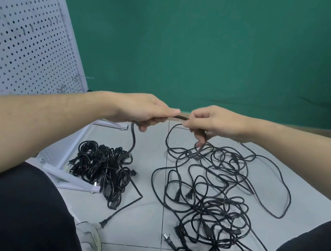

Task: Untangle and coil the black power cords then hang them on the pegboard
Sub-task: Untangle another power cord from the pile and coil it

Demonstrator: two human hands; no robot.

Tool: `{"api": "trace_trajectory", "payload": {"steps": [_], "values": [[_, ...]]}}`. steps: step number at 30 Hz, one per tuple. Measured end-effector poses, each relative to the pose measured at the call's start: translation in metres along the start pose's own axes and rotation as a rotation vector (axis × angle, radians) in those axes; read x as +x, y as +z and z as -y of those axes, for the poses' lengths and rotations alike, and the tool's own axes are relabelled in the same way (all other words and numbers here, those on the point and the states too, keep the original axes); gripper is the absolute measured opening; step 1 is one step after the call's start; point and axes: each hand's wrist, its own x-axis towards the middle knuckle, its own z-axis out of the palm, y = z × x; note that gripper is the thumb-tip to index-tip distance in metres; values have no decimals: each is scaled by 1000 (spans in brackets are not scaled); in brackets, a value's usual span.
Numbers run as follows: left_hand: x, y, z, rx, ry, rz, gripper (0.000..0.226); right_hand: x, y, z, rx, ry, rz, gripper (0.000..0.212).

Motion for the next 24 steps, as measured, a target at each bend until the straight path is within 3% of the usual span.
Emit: {"api": "trace_trajectory", "payload": {"steps": [5, 9, 12, 14, 18, 21, 24], "values": [[-3, -10, 7, -92, 62, -31, 52, -2, -2, -15, -177, 13, 123, 21], [-8, -24, 11, -231, 83, -46, 51, 2, -8, -36, -369, 17, 92, 14], [-12, -36, 31, -16, 11, -85, 50, -6, -22, -50, -265, 45, -20, 21], [-13, -38, 49, 148, -98, -27, 55, -9, -30, -51, -132, 36, -132, 21], [-8, -30, 70, 273, -255, 51, 54, -5, -28, -37, -192, 3, -217, 26], [-4, -20, 65, 216, -153, -15, 41, -1, -18, -16, -275, -24, -213, 24], [7, -6, 36, -59, -8, -150, 41, 4, -6, 3, -313, -75, -165, 26]]}}
